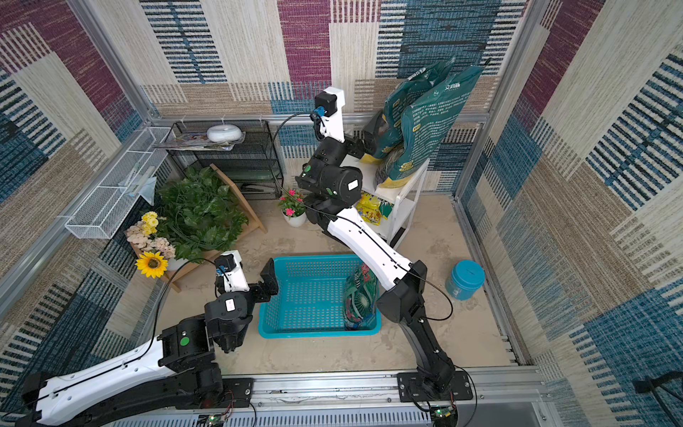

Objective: Take down the fertilizer bag from the shelf
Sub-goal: Pick up the fertilizer bag from the shelf.

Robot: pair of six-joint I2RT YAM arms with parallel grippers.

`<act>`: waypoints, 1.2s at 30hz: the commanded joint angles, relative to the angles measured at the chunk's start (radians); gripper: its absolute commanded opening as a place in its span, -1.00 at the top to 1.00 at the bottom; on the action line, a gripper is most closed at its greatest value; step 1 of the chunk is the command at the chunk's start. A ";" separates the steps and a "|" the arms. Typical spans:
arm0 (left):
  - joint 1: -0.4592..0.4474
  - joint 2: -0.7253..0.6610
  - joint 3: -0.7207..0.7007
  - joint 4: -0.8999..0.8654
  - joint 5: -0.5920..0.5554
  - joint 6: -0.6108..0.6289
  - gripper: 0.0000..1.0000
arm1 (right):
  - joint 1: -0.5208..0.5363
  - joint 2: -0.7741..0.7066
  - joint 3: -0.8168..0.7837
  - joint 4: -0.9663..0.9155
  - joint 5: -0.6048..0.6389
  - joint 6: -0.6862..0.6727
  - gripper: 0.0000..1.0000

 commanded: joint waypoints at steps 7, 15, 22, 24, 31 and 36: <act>-0.001 -0.018 -0.005 0.022 0.008 0.004 -0.76 | -0.055 -0.022 -0.012 -0.107 0.058 0.141 -0.99; 0.000 -0.023 -0.007 0.024 0.018 0.004 -0.76 | -0.149 -0.026 -0.007 -0.265 0.070 0.317 -0.98; 0.001 -0.020 -0.011 0.033 0.010 0.013 -0.76 | -0.174 -0.027 0.018 -0.369 0.054 0.426 0.15; 0.001 -0.021 -0.011 0.037 0.012 0.016 -0.74 | -0.174 -0.024 0.031 -0.391 0.045 0.441 0.68; 0.002 -0.035 -0.013 0.035 0.004 0.015 -0.67 | -0.130 -0.050 0.038 -0.560 -0.031 0.520 1.00; 0.000 -0.053 -0.015 0.035 -0.010 0.022 -0.67 | -0.016 -0.078 0.030 -0.578 -0.153 0.460 1.00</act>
